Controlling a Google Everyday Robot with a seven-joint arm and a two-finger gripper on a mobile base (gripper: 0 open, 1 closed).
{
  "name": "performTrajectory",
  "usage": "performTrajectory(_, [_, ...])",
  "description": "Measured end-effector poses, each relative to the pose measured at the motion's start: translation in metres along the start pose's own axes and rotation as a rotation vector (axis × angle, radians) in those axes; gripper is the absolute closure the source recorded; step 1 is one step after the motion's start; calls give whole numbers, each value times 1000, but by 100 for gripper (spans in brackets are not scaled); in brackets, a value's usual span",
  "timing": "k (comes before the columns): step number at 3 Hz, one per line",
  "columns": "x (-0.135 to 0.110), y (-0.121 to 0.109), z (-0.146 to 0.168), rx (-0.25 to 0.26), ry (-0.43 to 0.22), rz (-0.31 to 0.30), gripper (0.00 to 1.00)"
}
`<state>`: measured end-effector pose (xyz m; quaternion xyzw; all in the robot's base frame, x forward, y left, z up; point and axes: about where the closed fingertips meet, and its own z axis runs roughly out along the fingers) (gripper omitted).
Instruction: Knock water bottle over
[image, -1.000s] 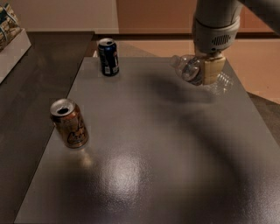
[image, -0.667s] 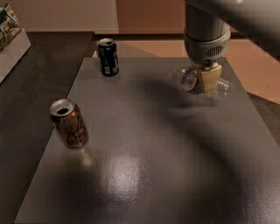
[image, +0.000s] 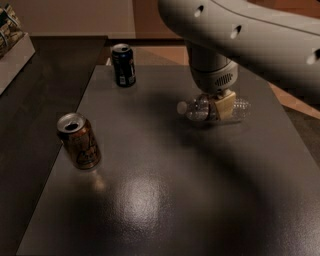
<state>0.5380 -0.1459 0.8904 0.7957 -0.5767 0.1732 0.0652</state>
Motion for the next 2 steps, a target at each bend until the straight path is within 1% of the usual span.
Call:
performTrajectory(1, [-13,-2,12,-5,-2,-35,0])
performTrajectory(2, [-13,-2,12,-5,-2,-35,0])
